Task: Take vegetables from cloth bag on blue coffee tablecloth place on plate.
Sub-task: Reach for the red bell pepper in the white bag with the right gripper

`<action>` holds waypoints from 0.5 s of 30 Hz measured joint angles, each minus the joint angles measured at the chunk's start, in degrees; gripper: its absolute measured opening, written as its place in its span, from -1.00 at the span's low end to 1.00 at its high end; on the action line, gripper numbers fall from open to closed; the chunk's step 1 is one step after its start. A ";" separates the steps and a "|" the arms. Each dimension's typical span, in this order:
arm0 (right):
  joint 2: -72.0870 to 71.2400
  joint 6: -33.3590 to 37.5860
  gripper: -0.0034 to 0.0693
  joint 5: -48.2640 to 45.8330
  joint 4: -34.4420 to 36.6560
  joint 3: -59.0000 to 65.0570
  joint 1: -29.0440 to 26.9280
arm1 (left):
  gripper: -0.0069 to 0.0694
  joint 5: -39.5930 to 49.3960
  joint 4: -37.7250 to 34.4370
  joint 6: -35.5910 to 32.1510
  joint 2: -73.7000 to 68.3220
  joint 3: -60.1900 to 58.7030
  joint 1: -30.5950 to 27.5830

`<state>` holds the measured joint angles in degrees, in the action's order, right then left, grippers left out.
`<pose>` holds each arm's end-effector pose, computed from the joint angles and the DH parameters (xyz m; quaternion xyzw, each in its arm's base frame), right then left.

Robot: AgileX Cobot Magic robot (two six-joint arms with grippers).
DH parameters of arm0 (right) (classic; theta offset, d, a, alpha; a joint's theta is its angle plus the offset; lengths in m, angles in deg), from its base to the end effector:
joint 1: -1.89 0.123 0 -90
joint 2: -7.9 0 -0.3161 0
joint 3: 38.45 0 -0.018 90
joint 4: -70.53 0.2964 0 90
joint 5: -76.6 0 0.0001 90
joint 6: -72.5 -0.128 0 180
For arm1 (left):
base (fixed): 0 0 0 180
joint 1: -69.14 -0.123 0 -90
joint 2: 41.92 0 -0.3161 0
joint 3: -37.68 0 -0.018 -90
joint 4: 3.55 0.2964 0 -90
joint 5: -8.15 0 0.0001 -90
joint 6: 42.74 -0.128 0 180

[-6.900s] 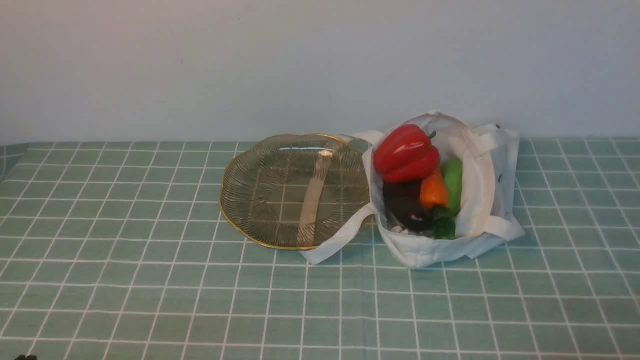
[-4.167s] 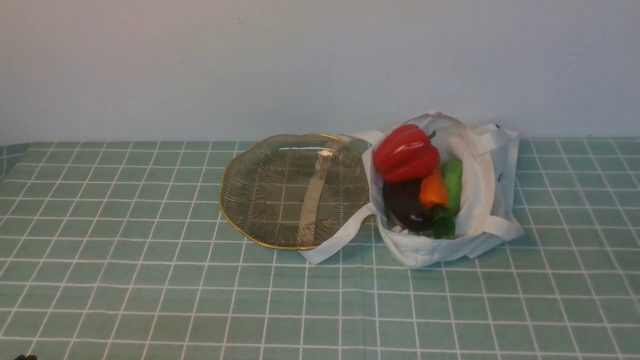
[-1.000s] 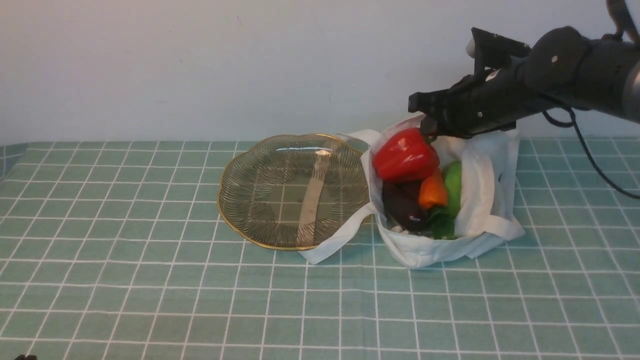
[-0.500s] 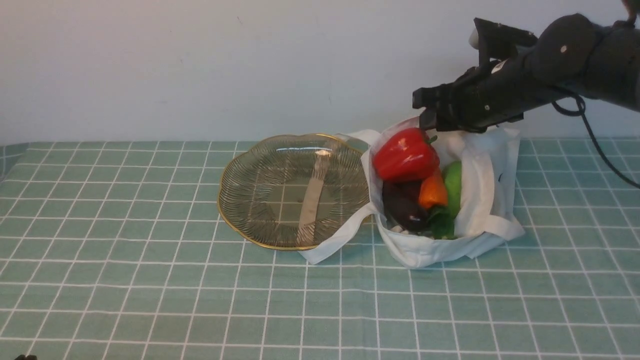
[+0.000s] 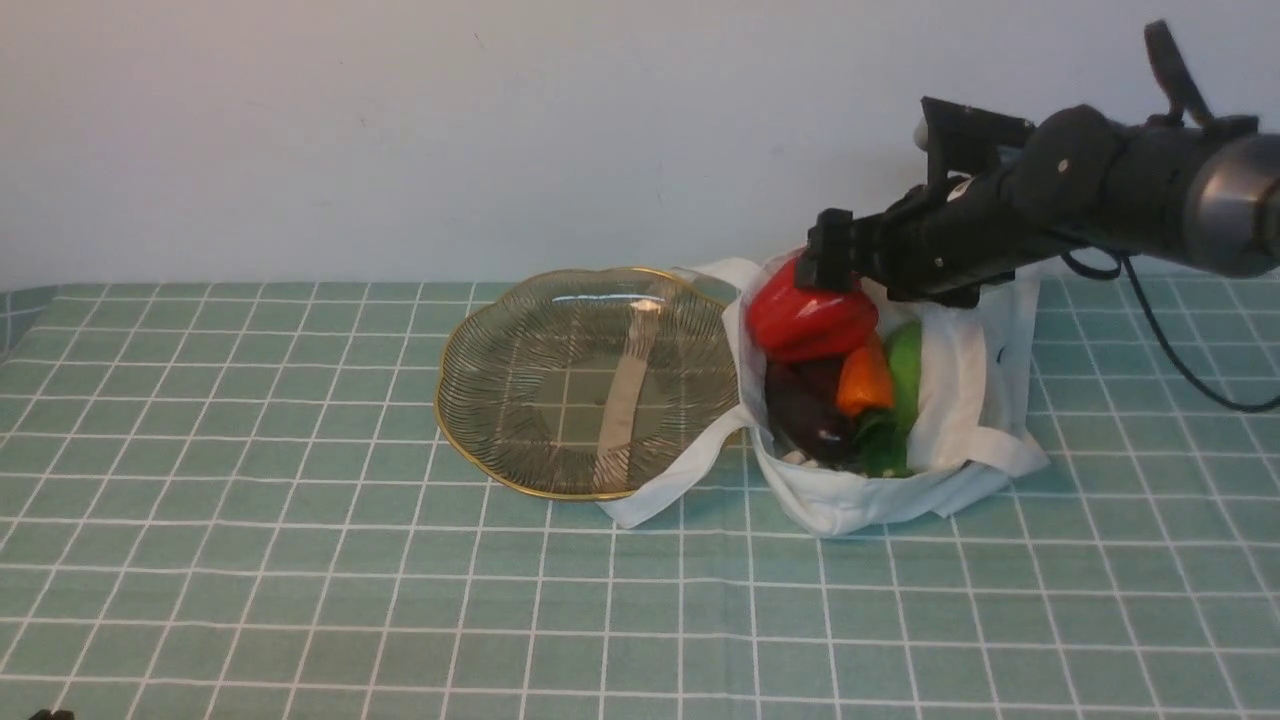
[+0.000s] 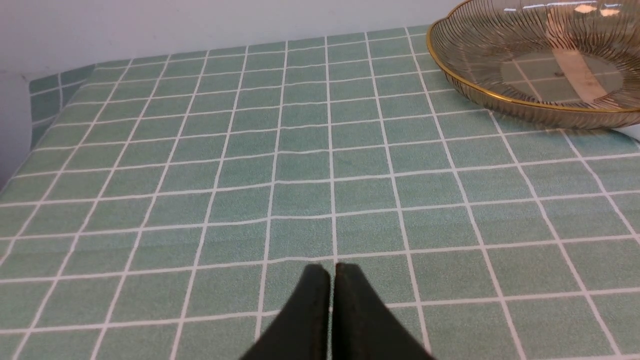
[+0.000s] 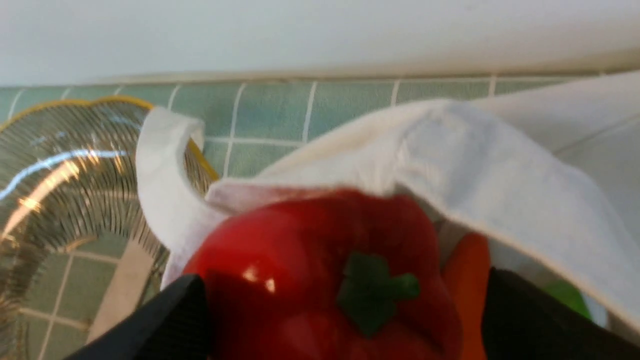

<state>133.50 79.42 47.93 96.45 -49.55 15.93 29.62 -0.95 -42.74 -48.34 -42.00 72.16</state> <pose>0.5177 0.1572 0.1766 -0.0180 0.9370 0.1830 0.2971 0.1023 -0.0033 0.1578 0.0334 0.8060 0.0036 0.5910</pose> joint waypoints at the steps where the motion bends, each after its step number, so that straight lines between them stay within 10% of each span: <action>1: 0.30 0.00 1.00 0.60 0.29 -0.12 0.00 | -0.83 0.00 0.00 0.00 0.00 0.00 0.00; 15: 0.89 0.06 1.00 -2.20 4.86 -0.23 0.00 | -0.83 0.00 0.00 0.00 0.00 0.00 0.00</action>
<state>134.39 79.47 45.74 101.31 -49.78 15.93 29.62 -0.95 -42.74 -48.34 -42.00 72.16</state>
